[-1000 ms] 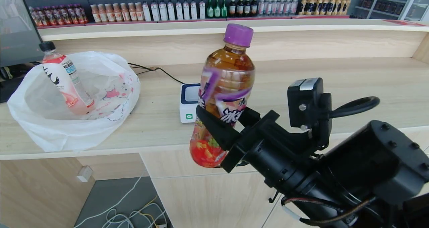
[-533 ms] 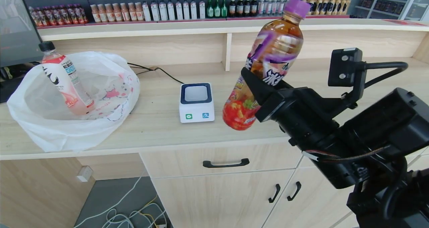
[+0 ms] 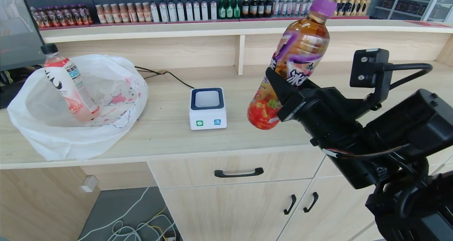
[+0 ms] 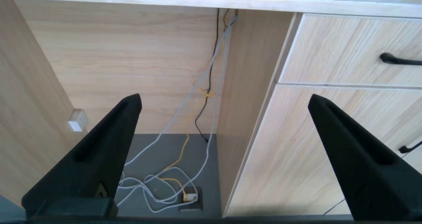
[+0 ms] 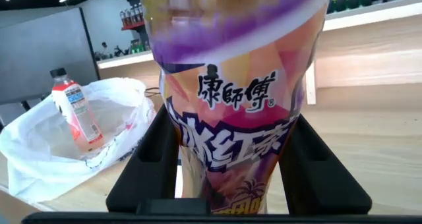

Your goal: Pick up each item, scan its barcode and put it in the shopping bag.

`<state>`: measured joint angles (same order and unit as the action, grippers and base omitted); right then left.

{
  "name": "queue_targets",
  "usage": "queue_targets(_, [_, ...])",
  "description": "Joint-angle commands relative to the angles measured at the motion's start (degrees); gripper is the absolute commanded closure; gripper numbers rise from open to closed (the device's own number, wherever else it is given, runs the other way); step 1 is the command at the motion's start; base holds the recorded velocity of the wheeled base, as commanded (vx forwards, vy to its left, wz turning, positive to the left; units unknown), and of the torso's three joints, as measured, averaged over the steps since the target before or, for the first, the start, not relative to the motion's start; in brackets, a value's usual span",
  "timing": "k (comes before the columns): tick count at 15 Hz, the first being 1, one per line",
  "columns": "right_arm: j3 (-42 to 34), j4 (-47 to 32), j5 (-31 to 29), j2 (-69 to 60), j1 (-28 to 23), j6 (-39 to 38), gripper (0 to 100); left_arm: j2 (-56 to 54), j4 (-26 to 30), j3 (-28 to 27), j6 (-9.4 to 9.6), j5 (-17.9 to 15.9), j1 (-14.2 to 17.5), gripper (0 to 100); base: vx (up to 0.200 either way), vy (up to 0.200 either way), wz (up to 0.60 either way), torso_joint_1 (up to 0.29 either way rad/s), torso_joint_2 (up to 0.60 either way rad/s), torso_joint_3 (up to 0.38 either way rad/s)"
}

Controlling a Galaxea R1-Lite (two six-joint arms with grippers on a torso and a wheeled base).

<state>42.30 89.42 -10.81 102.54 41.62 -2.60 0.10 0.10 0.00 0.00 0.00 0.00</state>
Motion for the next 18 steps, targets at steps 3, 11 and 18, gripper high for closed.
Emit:
queue_targets(3, [4.72, -0.21, 0.18, 3.02, 0.13, 0.75, 100, -0.01, -0.01, 0.00, 0.00, 0.00, 0.00, 0, 0.000, 0.133, 0.00, 0.003, 0.00, 0.002])
queue_targets(11, [7.62, -0.21, -0.09, 5.31, -0.40, 0.31, 100, -0.01, -0.01, 0.00, -0.09, 0.00, 0.09, 0, 0.000, 0.200, 0.00, 0.004, 0.00, 0.001])
queue_targets(18, [6.13, -0.12, -0.09, 1.44, -1.45, -0.04, 100, -0.01, -0.01, 0.00, -0.09, 0.00, 0.00, 0, 0.000, 0.143, 0.00, 0.004, 0.00, 0.003])
